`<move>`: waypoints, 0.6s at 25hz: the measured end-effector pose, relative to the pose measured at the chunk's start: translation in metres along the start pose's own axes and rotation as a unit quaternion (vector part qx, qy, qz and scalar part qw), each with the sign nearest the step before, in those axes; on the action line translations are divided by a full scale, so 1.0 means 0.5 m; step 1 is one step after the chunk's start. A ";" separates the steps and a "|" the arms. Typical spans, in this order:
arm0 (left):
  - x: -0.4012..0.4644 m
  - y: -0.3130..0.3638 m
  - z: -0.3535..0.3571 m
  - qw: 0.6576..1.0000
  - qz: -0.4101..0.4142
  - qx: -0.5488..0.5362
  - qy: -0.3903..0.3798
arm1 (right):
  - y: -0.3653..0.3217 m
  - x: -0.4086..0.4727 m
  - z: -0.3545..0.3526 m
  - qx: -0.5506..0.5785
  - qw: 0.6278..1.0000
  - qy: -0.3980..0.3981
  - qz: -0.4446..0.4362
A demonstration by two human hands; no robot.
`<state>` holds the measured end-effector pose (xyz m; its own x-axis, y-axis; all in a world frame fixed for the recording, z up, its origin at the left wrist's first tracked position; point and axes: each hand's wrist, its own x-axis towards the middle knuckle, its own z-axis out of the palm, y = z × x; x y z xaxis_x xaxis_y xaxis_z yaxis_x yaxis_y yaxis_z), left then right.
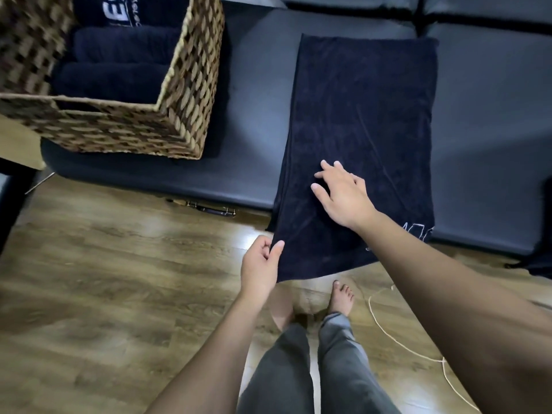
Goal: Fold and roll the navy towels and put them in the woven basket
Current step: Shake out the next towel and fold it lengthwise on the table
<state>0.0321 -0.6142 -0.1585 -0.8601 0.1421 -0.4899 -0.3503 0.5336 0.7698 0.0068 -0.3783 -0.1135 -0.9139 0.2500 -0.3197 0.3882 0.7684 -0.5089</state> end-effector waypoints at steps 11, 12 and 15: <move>0.033 0.075 0.050 0.998 0.037 -0.038 -0.024 | -0.006 -0.006 0.012 0.010 1.000 -0.001 0.021; 0.029 0.081 0.056 0.997 0.033 -0.056 -0.033 | -0.004 -0.008 0.013 0.008 1.000 0.002 0.019; 0.028 0.084 0.067 0.995 -0.026 -0.098 -0.011 | 0.002 -0.012 0.012 0.006 1.000 -0.006 0.011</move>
<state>0.0178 -0.5618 -0.1466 -0.8315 0.1377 -0.5382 -0.4617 0.3677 0.8073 0.0132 -0.3827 -0.1171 -0.9037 0.2604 -0.3400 0.4100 0.7555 -0.5111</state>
